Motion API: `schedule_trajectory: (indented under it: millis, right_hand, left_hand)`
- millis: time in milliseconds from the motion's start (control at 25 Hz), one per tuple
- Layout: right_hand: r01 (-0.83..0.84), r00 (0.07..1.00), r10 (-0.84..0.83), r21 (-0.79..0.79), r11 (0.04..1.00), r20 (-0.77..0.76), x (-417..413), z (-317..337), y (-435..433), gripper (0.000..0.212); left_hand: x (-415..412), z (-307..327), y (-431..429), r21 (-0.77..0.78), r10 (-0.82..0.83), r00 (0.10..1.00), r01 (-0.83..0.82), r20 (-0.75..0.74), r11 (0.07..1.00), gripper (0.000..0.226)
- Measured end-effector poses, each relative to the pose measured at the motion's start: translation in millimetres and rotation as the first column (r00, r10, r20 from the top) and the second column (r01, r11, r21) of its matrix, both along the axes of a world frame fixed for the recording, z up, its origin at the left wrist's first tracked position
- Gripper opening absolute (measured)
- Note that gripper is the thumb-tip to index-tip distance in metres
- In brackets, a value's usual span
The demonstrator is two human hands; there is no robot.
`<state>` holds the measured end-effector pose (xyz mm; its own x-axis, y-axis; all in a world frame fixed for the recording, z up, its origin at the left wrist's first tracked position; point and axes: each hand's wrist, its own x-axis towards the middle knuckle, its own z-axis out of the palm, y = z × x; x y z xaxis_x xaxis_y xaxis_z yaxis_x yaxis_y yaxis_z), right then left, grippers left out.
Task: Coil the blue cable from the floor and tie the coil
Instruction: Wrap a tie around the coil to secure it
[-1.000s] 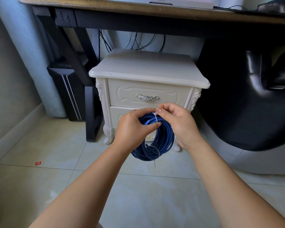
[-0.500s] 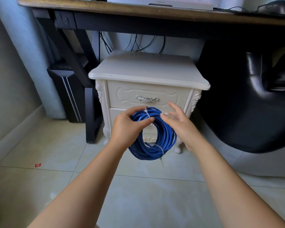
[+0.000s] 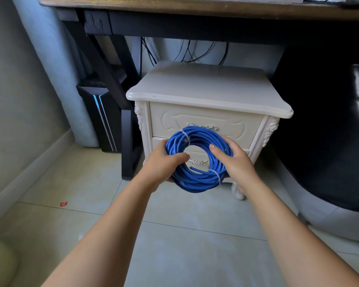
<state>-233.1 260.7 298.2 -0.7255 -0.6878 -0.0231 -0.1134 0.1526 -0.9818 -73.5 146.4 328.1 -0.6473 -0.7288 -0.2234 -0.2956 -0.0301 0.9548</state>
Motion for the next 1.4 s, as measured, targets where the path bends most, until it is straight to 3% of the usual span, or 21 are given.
schedule_trajectory:
  millis: [120, 200, 280, 360, 440, 680, 840, 1040, 1120, 1200, 1240, 1320, 1400]
  right_hand:
    - [-0.042, 0.995, 0.041, 0.004, 0.999, 0.093, -10.9, -1.4, -27.9, 0.040]
    - [-0.047, 0.977, 0.080, 0.166, 0.985, -0.198, -30.1, -12.7, -50.7, 0.038]
    - [-0.016, 0.856, 0.215, 0.391, 0.920, -0.471, -45.9, -21.3, -71.9, 0.049]
    - [0.044, 0.754, 0.327, 0.540, 0.840, -0.570, -52.9, -23.1, -88.5, 0.062]
    - [0.103, 0.716, 0.368, 0.611, 0.785, -0.593, -52.9, -21.4, -100.2, 0.068]
    - [0.231, 0.614, 0.430, 0.672, 0.704, -0.662, -45.5, -6.7, -106.3, 0.042]
    - [0.180, 0.642, 0.361, 0.590, 0.787, -0.677, -30.7, -3.8, -86.3, 0.025]
    - [0.060, 0.753, 0.261, 0.458, 0.887, -0.604, 1.4, 2.8, -49.6, 0.016]
    - [0.006, 0.787, 0.308, 0.506, 0.863, -0.534, 6.7, 4.0, -38.4, 0.018]
    - [-0.070, 0.939, 0.210, 0.445, 0.893, -0.274, 7.5, 24.6, -25.3, 0.022]
    - [-0.113, 0.984, 0.149, 0.316, 0.942, -0.093, 8.2, 38.2, -19.0, 0.026]
    - [-0.130, 0.966, 0.123, 0.018, 0.991, 0.228, 7.8, 65.0, -3.7, 0.029]
    - [-0.182, 0.955, 0.181, -0.015, 0.983, 0.235, 4.0, 85.2, 0.6, 0.028]
  left_hand:
    - [4.4, -3.5, -18.4, 0.067, 0.146, 0.988, -0.143, -0.043, 0.987, 0.036]
    - [9.3, -6.1, -28.0, 0.136, 0.221, 0.972, -0.210, -0.075, 0.968, 0.032]
    - [14.4, -7.4, -34.9, 0.162, 0.261, 0.961, -0.244, -0.090, 0.956, 0.028]
    - [18.3, -6.0, -40.6, 0.178, 0.283, 0.952, -0.260, -0.117, 0.949, 0.023]
    - [20.2, -3.6, -45.1, 0.192, 0.301, 0.942, -0.271, -0.151, 0.943, 0.021]
    - [23.7, 2.6, -44.9, 0.197, 0.291, 0.937, -0.254, -0.191, 0.947, 0.025]
    - [27.4, 8.3, -38.7, 0.187, 0.278, 0.937, -0.241, -0.212, 0.952, 0.019]
    - [32.3, 14.6, -24.1, 0.208, 0.261, 0.939, -0.216, -0.223, 0.954, 0.018]
    - [33.3, 16.3, -18.7, 0.223, 0.255, 0.942, -0.206, -0.218, 0.953, 0.018]
    - [34.3, 20.5, -14.1, 0.240, 0.226, 0.948, -0.171, -0.225, 0.956, 0.020]
    - [34.0, 23.0, -12.2, 0.250, 0.214, 0.950, -0.155, -0.230, 0.956, 0.021]
    - [30.2, 30.5, -8.1, 0.278, 0.193, 0.952, -0.125, -0.236, 0.953, 0.024]
    - [19.6, 39.2, -5.2, 0.337, 0.172, 0.954, -0.083, -0.245, 0.938, 0.033]
